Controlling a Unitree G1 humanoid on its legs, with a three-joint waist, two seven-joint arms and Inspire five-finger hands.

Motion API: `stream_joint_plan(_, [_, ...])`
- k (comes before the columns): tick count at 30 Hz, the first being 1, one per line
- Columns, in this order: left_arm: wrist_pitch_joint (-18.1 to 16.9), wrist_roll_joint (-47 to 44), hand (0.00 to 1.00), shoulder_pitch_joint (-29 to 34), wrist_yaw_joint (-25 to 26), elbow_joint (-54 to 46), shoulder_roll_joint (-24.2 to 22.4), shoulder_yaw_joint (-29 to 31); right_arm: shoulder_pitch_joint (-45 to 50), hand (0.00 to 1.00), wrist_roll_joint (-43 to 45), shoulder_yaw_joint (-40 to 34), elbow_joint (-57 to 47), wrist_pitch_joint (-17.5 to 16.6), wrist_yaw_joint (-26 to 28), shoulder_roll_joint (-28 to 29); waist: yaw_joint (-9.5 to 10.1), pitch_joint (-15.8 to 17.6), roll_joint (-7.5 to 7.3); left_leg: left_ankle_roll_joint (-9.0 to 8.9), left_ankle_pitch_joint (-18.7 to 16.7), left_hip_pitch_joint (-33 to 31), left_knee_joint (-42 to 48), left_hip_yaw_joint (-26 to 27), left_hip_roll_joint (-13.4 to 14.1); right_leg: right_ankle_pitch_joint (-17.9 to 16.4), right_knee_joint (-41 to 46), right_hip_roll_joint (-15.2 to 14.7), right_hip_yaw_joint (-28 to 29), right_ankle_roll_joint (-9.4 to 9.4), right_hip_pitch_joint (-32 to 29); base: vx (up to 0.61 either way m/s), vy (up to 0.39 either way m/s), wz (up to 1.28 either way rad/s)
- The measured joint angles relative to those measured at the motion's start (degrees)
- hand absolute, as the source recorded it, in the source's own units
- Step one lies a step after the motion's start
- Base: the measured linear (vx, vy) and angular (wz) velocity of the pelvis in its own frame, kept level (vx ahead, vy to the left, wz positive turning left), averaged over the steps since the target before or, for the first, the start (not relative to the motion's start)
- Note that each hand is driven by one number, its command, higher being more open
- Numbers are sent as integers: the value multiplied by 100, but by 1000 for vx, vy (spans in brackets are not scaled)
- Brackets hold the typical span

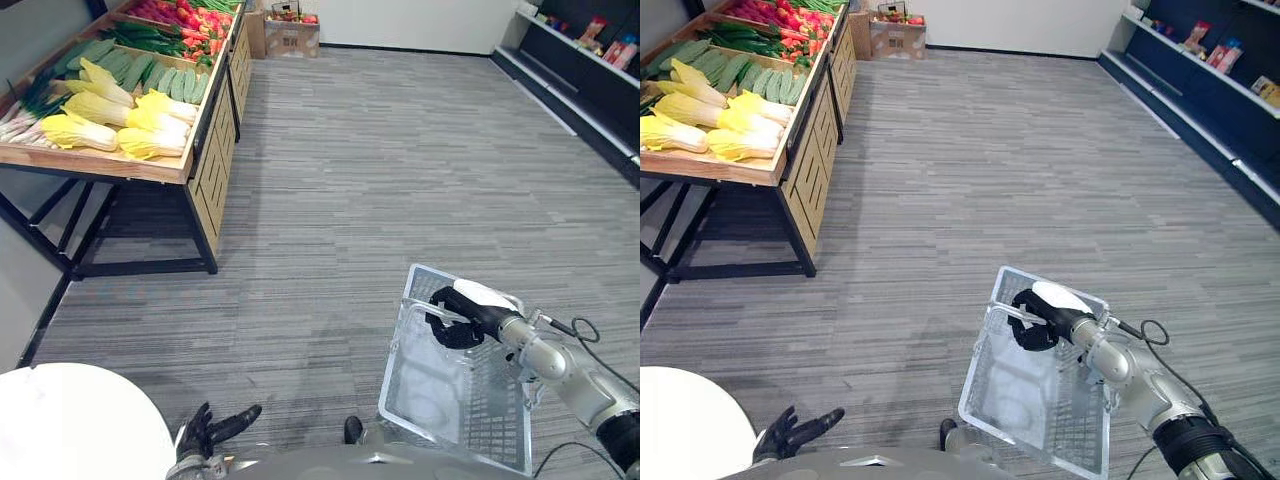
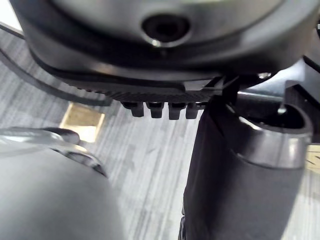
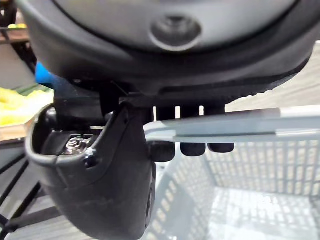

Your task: Pick vegetable in the basket

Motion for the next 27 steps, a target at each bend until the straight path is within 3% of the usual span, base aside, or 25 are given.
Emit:
stream_joint_plan(2, [94, -2, 100, 25, 20, 36, 27, 166, 65, 0, -51, -101, -44, 40, 3, 156, 0, 189, -75, 48, -161, 31, 198, -223, -48, 102, 1357, -143, -263, -172, -502, -99, 71, 53])
stream_joint_plan(4, [108, 4, 100, 12, 26, 18, 13, 185, 61, 0, -53, -224, -112, 129, 1, 241, -11, 306, -16, 174, -186, 201, 198, -374, -85, 229, 2158, -315, -513, -416, -808, -15, 77, 49])
stream_joint_plan(6, [113, 4, 100, 55, 39, -8, 13, 176, 60, 0, -52, -395, -130, 133, 1, 397, -3, 284, 8, 193, -276, 311, 206, -483, -70, -6, 2252, -410, -626, -474, -920, 90, 34, 36])
stream_joint_plan(8, [128, 11, 100, 66, 43, -7, 64, 147, 59, 0, -47, -507, -305, 146, -3, 506, -5, 286, 46, 153, -367, 347, 212, -560, 15, -46, 1609, -435, -681, -438, -1069, 195, -47, 20])
stream_joint_plan(11, [159, 43, 100, 47, 60, -15, 72, 48, 42, 0, -36, -621, -542, 141, -10, 579, -45, 346, 241, 5, -496, 462, 188, -721, 273, 261, -155, -442, -720, -44, -1183, 381, -181, 30])
stream_joint_plan(12, [164, 51, 100, 49, 65, -20, 83, 40, 25, 0, -36, -622, -556, 138, -10, 583, -30, 355, 248, -153, -579, 615, 72, -755, 344, 446, -887, -470, -807, 17, -1144, 488, -290, 31])
stream_joint_plan(13, [188, 53, 100, 54, 73, -9, 124, 44, 19, 0, -38, -632, -552, 140, -10, 597, -19, 347, 179, -340, -680, 829, -87, -804, 397, 846, -1294, -511, -847, 25, -1074, 488, -290, 35])
stream_joint_plan(14, [232, 51, 100, 37, 91, -2, 120, 41, 22, 0, -39, -688, -543, 166, -10, 610, -37, 369, 260, -424, -708, 946, -162, -853, 474, 1291, -1193, -461, -920, -10, -1041, 624, -384, 51])
stream_joint_plan(15, [253, 75, 100, -66, 64, -1, -18, 16, 10, 0, -41, -832, -530, 260, -19, 629, -87, 396, 530, -526, -610, 1017, -356, -949, 722, 1299, -585, -376, -1157, -95, -1273, 412, -259, 48])
stream_joint_plan(16, [219, 84, 100, -149, 38, -13, -128, -14, -79, 0, -53, -876, -509, 387, -18, 633, -100, 395, 630, -533, -399, 1016, -511, -1022, 798, 927, -11, -379, -1240, -191, -1541, 603, -403, 54])
stream_joint_plan(17, [218, 104, 100, -235, 7, -11, -194, -37, -133, 0, -61, -893, -486, 475, -2, 634, -165, 391, 639, -524, -22, 1074, -710, -1136, 812, 528, 642, -456, -1364, -276, -1761, 387, -286, 40])
stream_joint_plan(20, [202, 266, 100, -282, -22, -9, -218, -30, -208, 0, -103, -966, -510, 456, 5, 635, -255, 358, 677, -478, 500, 953, -289, -1519, 1121, -287, 1237, -445, -1753, -404, -1684, 558, -429, 42])
stream_joint_plan(21, [205, 273, 100, -301, -21, 6, -211, -30, -222, 0, -102, -994, -510, 456, 5, 639, -279, 356, 678, -464, 618, 833, -42, -1632, 1186, -382, 1236, -412, -1838, -434, -1607, 422, -353, 38])
stream_joint_plan(24, [222, 270, 100, -276, -35, 71, -155, -20, -226, 0, -85, -1034, -513, 455, 4, 639, -282, 331, 621, -292, 1876, 52, 1459, -1952, 1354, -594, 806, -163, -2084, -567, -965, 414, -315, 23])
stream_joint_plan(25, [224, 246, 100, -234, -31, 78, -168, -8, -222, 0, -13, -1031, -513, 438, 4, 641, -250, 330, 619, -125, 2784, -201, 1960, -1924, 1443, -597, 475, -47, -2072, -597, -605, 414, -159, -7])
stream_joint_plan(26, [194, 213, 100, -235, -37, 5, -192, 45, -221, 0, 46, -1034, -513, 435, -4, 631, -172, 349, 577, -3, 2834, -544, 2769, -1712, 1608, -581, 123, 87, -2044, -706, -269, 417, -142, -16])
stream_joint_plan(27, [188, 217, 100, -234, -39, -46, -178, 36, -229, 0, 58, -1033, -513, 442, -14, 635, -129, 344, 592, 56, 2483, -721, 3256, -1508, 1712, -570, -20, 164, -2001, -730, -113, 415, -114, -29])
